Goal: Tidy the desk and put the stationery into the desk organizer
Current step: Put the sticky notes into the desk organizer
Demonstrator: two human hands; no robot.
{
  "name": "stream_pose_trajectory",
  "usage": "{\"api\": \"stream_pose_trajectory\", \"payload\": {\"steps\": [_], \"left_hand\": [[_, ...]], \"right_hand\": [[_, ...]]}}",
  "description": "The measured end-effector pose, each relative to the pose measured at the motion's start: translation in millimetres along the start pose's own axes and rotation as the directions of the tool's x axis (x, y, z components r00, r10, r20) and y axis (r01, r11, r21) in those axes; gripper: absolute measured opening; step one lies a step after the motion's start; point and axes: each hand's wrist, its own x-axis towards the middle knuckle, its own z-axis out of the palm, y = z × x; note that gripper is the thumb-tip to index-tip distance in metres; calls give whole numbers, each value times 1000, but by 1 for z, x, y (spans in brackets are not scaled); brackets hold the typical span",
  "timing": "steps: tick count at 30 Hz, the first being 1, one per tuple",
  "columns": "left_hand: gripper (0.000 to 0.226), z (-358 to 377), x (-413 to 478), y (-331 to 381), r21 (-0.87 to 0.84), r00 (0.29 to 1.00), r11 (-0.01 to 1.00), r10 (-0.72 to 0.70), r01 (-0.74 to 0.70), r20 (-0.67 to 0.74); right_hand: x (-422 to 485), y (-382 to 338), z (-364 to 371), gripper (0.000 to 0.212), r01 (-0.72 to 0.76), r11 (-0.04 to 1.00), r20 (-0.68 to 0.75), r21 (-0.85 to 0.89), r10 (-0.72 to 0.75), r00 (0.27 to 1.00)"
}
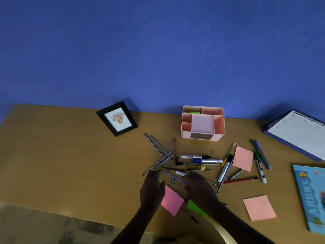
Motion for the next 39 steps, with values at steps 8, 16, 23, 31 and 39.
{"api": "stream_pose_trajectory", "payload": {"steps": [8, 16, 23, 31, 39], "left_hand": [[51, 5, -38, -15, 94, 986, 985, -153, 146, 68], [43, 10, -47, -11, 142, 970, 970, -216, 199, 116], [33, 13, -46, -14, 146, 969, 971, -208, 188, 133], [14, 9, -37, -20, 46, 969, 979, -205, 200, 138], [17, -16, -33, 0, -221, 989, 966, -114, 133, 95]], "right_hand": [[-18, -9, 38, 39, -13, 1000, 169, -3, 13, 986], [-27, -6, 55, 49, 108, 983, 205, -151, -76, 976], [-25, 3, 62, 50, 146, 974, 194, -173, -111, 975], [-26, -1, 60, 50, 128, 979, 170, -158, -100, 980], [-10, -19, 12, 38, 5, 994, 68, 106, -13, 998]]}}
